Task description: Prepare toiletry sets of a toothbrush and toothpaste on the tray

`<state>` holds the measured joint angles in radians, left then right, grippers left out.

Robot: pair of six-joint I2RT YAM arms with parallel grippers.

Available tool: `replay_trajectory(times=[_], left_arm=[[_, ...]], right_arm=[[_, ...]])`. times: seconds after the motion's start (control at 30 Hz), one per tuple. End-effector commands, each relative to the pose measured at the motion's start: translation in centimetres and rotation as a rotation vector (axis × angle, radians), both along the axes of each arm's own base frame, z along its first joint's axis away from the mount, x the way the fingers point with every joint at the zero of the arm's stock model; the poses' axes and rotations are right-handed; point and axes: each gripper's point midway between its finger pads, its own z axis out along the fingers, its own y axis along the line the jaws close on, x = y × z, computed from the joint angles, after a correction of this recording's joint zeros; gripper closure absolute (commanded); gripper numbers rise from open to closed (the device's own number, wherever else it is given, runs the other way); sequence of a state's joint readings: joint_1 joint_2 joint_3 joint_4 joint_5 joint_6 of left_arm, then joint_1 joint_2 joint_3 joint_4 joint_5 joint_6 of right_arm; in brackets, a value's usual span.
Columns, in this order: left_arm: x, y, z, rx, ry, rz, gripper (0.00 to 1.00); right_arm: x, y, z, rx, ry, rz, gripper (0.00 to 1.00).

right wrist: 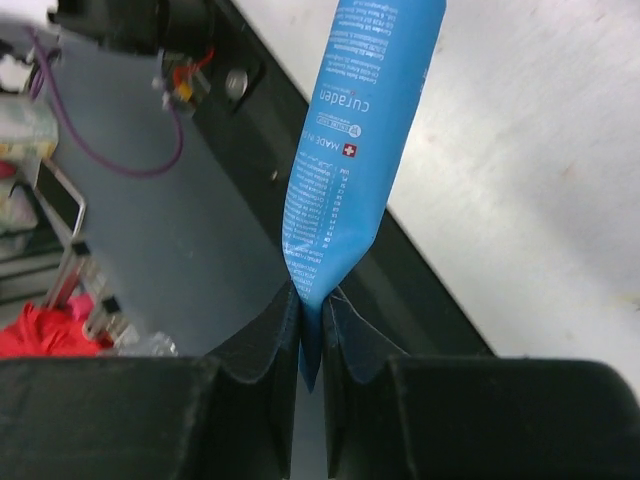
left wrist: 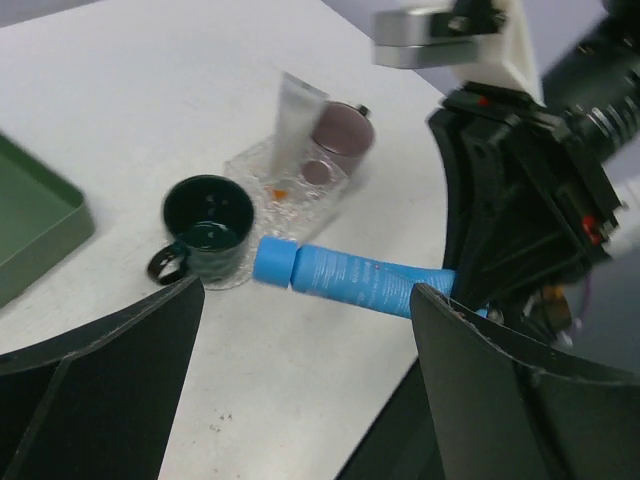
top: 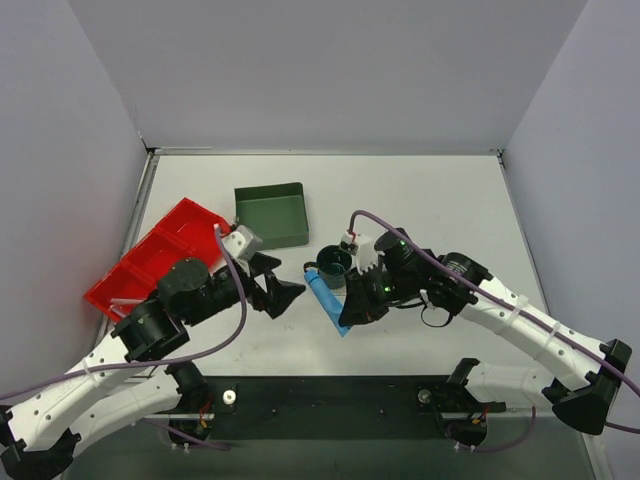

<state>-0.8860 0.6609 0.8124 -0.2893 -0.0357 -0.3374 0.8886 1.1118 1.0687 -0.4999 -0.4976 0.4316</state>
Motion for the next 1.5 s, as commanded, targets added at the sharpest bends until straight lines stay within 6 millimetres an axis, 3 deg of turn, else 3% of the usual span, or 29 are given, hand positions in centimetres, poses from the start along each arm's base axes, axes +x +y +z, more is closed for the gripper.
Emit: replay_trajectory(times=[0.0, 0.13, 0.23, 0.5, 0.6, 0.73, 1.03, 1.37, 1.47], left_arm=[[-4.9, -3.8, 0.8, 0.074, -0.099, -0.434, 0.05], [-8.0, -6.4, -1.5, 0.104, 0.009, -0.724, 0.06], [-9.3, -7.4, -2.5, 0.096, 0.078, -0.848, 0.09], [-13.4, -7.2, -1.4, -0.004, 0.183, -1.124, 0.1], [-14.5, -6.7, -2.0, -0.012, 0.261, -1.192, 0.1], [-14.8, -6.5, -3.8, -0.001, 0.33, -1.187, 0.11], [-15.5, -6.4, -3.8, -0.027, 0.368, -1.213, 0.15], [-16.1, -6.4, -4.6, -0.021, 0.409, -1.234, 0.44], [-16.3, -6.3, -4.9, -0.022, 0.424, -1.241, 0.43]], right_arm=[[-6.0, -2.0, 1.6, 0.006, 0.171, 0.205, 1.0], [-8.6, -2.5, 2.2, 0.001, 0.266, 0.299, 1.0], [-10.4, -2.7, 2.8, 0.005, 0.318, 0.369, 1.0], [-12.5, -3.0, 3.7, 0.032, 0.386, 0.467, 1.0], [-12.8, -2.9, 4.0, 0.033, 0.394, 0.491, 1.0], [-13.3, -2.7, 4.4, 0.043, 0.391, 0.535, 1.0], [-13.1, -2.2, 4.3, 0.047, 0.378, 0.562, 1.0], [-13.0, -2.2, 4.1, 0.048, 0.359, 0.568, 1.0], [-12.9, -2.2, 4.2, 0.051, 0.35, 0.565, 1.0]])
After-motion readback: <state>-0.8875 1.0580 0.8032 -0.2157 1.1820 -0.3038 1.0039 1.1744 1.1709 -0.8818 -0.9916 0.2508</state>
